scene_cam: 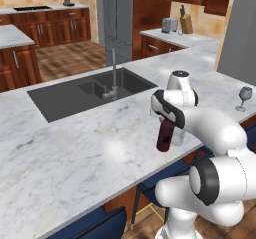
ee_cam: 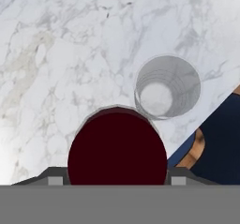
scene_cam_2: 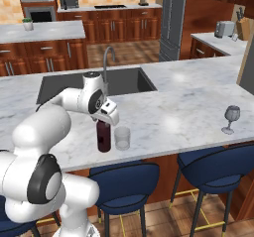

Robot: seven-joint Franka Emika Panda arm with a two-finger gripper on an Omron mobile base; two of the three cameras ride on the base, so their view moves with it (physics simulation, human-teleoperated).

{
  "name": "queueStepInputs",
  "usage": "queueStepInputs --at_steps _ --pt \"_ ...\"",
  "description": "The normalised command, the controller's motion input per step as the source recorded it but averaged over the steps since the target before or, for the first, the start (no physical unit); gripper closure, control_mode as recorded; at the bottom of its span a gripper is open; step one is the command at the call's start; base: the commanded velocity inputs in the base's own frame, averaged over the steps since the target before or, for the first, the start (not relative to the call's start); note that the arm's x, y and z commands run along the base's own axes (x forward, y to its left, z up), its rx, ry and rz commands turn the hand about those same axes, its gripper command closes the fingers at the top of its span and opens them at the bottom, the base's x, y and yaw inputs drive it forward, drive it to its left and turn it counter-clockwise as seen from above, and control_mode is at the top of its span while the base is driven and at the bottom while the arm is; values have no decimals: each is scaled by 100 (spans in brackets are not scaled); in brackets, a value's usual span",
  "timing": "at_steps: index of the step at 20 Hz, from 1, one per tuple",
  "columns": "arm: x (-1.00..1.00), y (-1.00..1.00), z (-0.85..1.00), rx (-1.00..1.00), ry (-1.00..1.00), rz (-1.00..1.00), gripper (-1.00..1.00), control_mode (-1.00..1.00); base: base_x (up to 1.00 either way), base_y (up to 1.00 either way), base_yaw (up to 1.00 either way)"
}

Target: There is a wine glass and glass cup on the dining counter. Place the wine bottle next to the wine glass and the juice bottle next to the glass cup.

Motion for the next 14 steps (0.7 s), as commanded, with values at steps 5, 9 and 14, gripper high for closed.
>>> queueStepInputs --at_steps 5,9,14 --pt "-8 1 -31 0 0 -1 -100 -100 0 0 0" --pt "-3 1 -18 0 0 -1 -100 -100 0 0 0" --pt "-4 0 -2 0 1 0 -100 -100 0 0 0"
